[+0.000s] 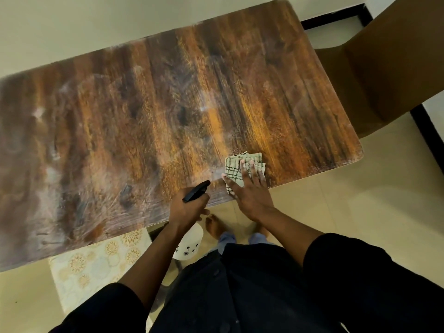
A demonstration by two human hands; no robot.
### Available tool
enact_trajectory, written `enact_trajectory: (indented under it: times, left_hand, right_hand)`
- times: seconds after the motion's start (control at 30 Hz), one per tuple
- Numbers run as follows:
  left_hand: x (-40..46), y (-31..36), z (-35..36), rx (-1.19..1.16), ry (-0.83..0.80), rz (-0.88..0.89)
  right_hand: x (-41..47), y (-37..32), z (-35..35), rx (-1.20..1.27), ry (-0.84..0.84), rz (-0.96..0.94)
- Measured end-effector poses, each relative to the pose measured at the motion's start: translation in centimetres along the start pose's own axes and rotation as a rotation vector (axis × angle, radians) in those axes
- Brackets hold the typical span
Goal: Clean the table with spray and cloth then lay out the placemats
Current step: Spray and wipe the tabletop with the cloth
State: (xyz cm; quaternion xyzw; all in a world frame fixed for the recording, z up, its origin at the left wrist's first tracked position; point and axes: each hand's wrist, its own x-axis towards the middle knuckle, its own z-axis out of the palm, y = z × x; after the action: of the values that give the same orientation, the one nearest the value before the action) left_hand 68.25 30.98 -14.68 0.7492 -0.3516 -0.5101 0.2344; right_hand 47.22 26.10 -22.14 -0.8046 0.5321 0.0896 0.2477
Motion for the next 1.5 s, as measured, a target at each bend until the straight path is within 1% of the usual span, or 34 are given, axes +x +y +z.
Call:
enact_trajectory:
  times: [0.07, 0.1, 0.27, 0.33, 0.4, 0.5, 0.6, 0.8, 0.93, 1.0, 1.1, 1.2, 1.4, 1.5]
  left_hand:
    - [0.4, 0.4, 0.0, -0.002, -0.042, -0.004]
    - [0.7, 0.5, 0.0, 0.005, -0.055, -0.004]
    - [1.6, 1.2, 0.3, 0.052, -0.062, 0.028]
    - [1.8, 1.6, 0.3, 0.044, -0.088, 0.04]
    - [1.8, 2.0, 0.2, 0.042, -0.104, 0.047]
    - [2.0, 2.0, 0.0, 0.038, -0.122, 0.068]
    - [2.1, 1.8, -0.3, 0.063, -0.12, 0.079]
    - [2.4, 2.0, -0.1, 0.089, -0.122, 0.116]
    - [2.5, 2.9, 0.8, 0.084, -0.196, 0.123]
    - [2.4, 3.3, 1.4, 0.084, -0.216, 0.136]
    - [2.6, 4.2, 3.0, 0.106, -0.199, 0.126]
    - [3.0, 5.0, 5.1, 0.129, -0.196, 0.088]
    - [2.9, 7.2, 10.2, 0.099, -0.214, 0.052]
    - [2.7, 8.5, 12.4, 0.059, -0.196, 0.021]
  right_hand:
    - [-0.1, 1.3, 0.0, -0.001, 0.05, 0.036]
    - [-0.2, 2.1, -0.2, 0.008, 0.069, 0.085]
    - [-0.9, 7.6, -2.3, 0.059, 0.158, 0.407]
    - [-1.0, 9.4, -2.9, 0.107, 0.158, 0.505]
    - [-0.9, 10.2, -3.0, 0.142, 0.149, 0.553]
    - [-0.8, 9.2, -2.5, 0.088, 0.136, 0.549]
    - [-1.8, 6.3, -1.7, 0.067, 0.117, 0.502]
    - [-3.9, -0.6, 1.6, 0.046, 0.077, 0.27]
    - [-4.4, -0.2, 2.3, 0.031, 0.088, 0.249]
    - [-4.5, 0.9, 2.4, 0.047, 0.103, 0.268]
    - [-4.6, 3.4, 2.0, 0.154, 0.187, 0.454]
    - [-4.7, 7.2, 0.9, 0.232, 0.209, 0.604]
    - [-4.6, 16.3, -2.3, 0.259, 0.243, 0.745]
    - [-4.5, 20.7, -4.1, 0.261, 0.234, 0.776]
